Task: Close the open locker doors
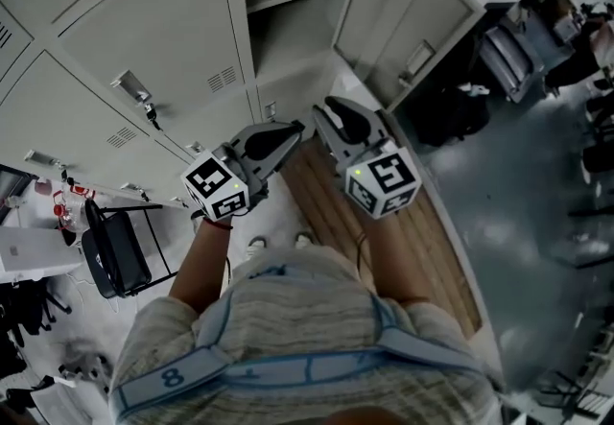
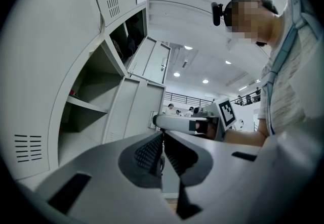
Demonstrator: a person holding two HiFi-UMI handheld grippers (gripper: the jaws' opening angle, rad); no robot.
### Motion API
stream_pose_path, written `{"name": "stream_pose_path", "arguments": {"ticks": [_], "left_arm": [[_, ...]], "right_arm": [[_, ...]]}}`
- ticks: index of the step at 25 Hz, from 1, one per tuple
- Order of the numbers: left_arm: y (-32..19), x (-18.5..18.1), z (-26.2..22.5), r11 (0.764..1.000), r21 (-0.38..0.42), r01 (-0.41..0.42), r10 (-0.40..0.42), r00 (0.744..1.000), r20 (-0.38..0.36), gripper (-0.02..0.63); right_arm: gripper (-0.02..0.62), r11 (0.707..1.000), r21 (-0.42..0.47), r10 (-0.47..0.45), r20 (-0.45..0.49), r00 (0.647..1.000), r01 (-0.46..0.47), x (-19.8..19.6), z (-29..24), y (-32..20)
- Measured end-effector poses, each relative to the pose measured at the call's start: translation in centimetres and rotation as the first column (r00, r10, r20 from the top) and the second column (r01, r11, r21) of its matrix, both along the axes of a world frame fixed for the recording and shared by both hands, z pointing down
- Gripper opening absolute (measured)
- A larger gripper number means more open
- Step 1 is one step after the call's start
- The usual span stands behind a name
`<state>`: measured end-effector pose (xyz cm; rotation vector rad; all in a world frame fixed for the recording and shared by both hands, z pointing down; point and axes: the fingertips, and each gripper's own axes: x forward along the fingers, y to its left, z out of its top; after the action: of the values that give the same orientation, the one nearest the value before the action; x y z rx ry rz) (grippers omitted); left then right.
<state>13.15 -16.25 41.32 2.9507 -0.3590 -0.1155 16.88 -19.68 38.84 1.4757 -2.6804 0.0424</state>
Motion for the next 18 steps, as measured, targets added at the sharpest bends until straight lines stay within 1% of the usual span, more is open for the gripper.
{"name": "stream_pose_path", "arguments": {"ticks": [3,8,14,18], "left_arm": [[-0.2,2.0,0.0,1.0,-0.001,-0.023,0.023,1.0,0.002,0.005],[-0.4,5.6,-0.3,0.997,0.037,-0.07,0.069,0.997,0.026,0.005],[-1.0,9.9,-0.7,0.991,0.062,-0.116,0.114,0.992,0.049,0.005],[-1.2,12.4,-0.9,0.987,0.067,-0.146,0.142,0.988,0.067,0.005]], "right_arm": [[0.089,1.0,-0.01,0.005,0.018,1.0,-0.005,2.3,0.3,0.3],[0.09,1.0,-0.007,-0.017,0.029,0.999,0.017,6.0,0.5,0.7],[0.09,1.0,-0.002,0.019,0.039,0.999,-0.019,11.2,0.3,0.6],[0.091,1.0,0.001,0.004,0.05,0.999,-0.004,14.2,-0.1,0.9]]}}
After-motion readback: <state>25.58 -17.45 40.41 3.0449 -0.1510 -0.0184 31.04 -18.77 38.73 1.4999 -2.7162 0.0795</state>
